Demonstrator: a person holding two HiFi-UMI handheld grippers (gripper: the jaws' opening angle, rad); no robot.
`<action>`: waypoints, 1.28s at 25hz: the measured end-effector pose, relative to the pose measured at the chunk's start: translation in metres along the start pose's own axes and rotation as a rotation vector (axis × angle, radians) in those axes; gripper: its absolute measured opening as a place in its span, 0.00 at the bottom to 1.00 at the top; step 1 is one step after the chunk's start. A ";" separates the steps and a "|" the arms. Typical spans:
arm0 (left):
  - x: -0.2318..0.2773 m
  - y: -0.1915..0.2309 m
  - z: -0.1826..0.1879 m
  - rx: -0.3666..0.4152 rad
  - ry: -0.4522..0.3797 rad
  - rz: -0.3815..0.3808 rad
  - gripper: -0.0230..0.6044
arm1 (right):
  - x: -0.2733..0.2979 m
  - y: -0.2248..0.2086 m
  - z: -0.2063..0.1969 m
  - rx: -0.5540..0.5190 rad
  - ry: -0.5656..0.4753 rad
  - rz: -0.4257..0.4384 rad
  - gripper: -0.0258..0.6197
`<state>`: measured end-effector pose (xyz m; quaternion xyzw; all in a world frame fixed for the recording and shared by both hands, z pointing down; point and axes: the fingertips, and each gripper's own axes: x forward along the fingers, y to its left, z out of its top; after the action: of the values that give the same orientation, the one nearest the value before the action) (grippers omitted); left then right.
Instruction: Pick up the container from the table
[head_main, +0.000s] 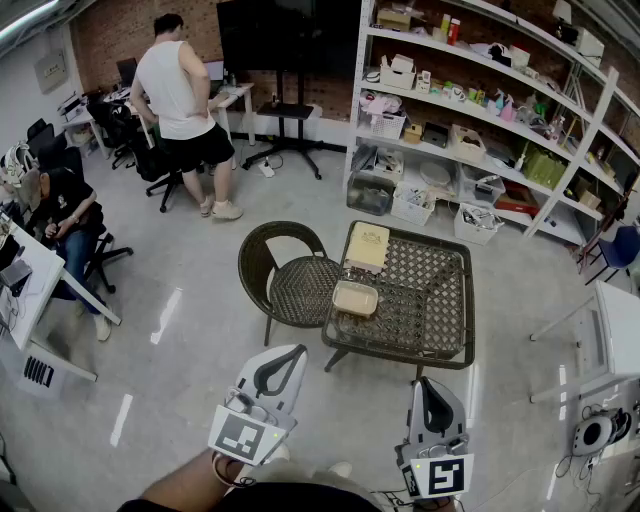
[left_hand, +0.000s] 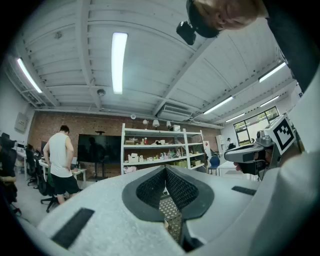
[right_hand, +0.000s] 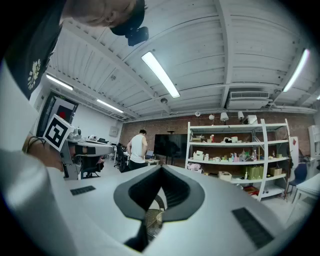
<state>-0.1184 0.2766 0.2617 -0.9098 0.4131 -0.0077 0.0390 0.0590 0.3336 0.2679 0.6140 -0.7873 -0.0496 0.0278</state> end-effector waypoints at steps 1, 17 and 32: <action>0.001 -0.002 0.000 0.002 -0.004 0.002 0.05 | -0.001 -0.001 -0.001 0.000 0.000 0.004 0.06; -0.004 -0.040 0.011 0.011 -0.019 0.053 0.05 | -0.030 -0.023 0.007 0.059 -0.091 0.070 0.06; -0.013 -0.047 0.025 0.067 -0.035 0.094 0.05 | -0.036 -0.029 0.017 0.114 -0.154 0.150 0.06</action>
<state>-0.0908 0.3191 0.2407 -0.8877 0.4540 -0.0036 0.0768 0.0945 0.3623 0.2488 0.5484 -0.8323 -0.0499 -0.0641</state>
